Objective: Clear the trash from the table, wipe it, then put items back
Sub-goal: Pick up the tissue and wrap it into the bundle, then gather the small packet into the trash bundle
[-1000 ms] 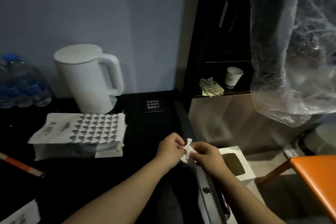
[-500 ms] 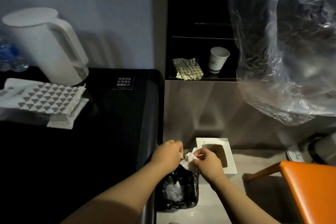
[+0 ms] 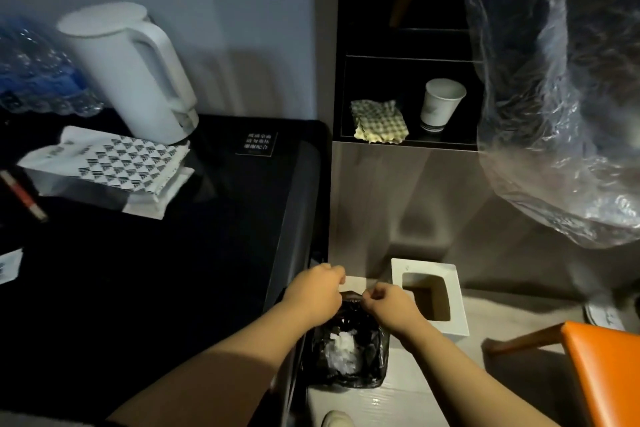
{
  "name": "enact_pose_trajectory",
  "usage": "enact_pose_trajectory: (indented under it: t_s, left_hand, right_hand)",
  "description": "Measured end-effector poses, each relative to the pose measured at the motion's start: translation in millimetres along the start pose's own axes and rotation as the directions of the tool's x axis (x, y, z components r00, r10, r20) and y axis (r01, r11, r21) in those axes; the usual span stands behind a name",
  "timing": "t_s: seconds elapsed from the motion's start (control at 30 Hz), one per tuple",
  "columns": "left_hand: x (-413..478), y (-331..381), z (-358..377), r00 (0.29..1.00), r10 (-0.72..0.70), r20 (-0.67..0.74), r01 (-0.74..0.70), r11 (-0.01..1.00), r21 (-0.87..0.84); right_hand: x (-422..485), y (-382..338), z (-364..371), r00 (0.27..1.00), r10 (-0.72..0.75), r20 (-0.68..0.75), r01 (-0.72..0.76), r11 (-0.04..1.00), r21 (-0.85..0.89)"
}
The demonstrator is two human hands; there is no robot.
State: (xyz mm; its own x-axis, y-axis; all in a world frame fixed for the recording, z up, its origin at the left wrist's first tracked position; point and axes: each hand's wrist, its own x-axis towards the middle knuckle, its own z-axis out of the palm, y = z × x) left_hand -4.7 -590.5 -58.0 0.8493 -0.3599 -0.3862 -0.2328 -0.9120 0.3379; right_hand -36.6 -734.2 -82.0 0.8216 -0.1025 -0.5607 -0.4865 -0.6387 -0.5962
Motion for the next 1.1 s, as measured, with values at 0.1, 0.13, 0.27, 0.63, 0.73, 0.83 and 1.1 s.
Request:
enact_pose_trajectory:
  t_s: [0.1, 0.13, 0.27, 0.63, 0.73, 0.83, 1.1]
  left_hand:
    - [-3.8, -11.9, -18.0, 0.997, -0.019, -0.075, 0.018, 1.000, -0.013]
    - [-6.1, -17.4, -24.6, 0.995, -0.025, -0.095, 0.024, 1.000, -0.012]
    - [-16.7, -52.0, -56.1, 0.983, -0.060, -0.171, 0.057, 0.998, -0.025]
    - [-47.2, -210.1, -138.5, 0.957, -0.103, -0.273, 0.101, 0.995, -0.021]
    - [-57.4, -259.0, -152.6, 0.949, -0.109, -0.297, 0.112, 0.994, -0.006]
    - [-64.4, -304.3, -164.3, 0.951, -0.116, -0.287, 0.124, 0.992, 0.012]
    - [-91.5, -402.8, -177.8, 0.949, -0.112, -0.296, 0.125, 0.992, 0.026]
  right_hand:
    - [-1.3, -27.5, -2.4, 0.997, -0.077, -0.005, 0.077, 0.996, -0.049]
    - [-2.2, -38.2, -3.2, 0.995, -0.102, -0.014, 0.101, 0.992, -0.072]
    - [-6.8, -91.5, -0.2, 0.971, -0.235, -0.043, 0.229, 0.967, -0.113]
    - [1.5, -247.6, 90.1, 0.906, -0.422, -0.039, 0.414, 0.901, -0.131]
    - [5.0, -283.7, 129.2, 0.912, -0.409, -0.028, 0.404, 0.908, -0.114]
    - [6.7, -314.5, 163.8, 0.922, -0.387, -0.012, 0.384, 0.918, -0.099]
    - [13.7, -368.1, 242.6, 0.940, -0.342, 0.015, 0.340, 0.928, -0.149]
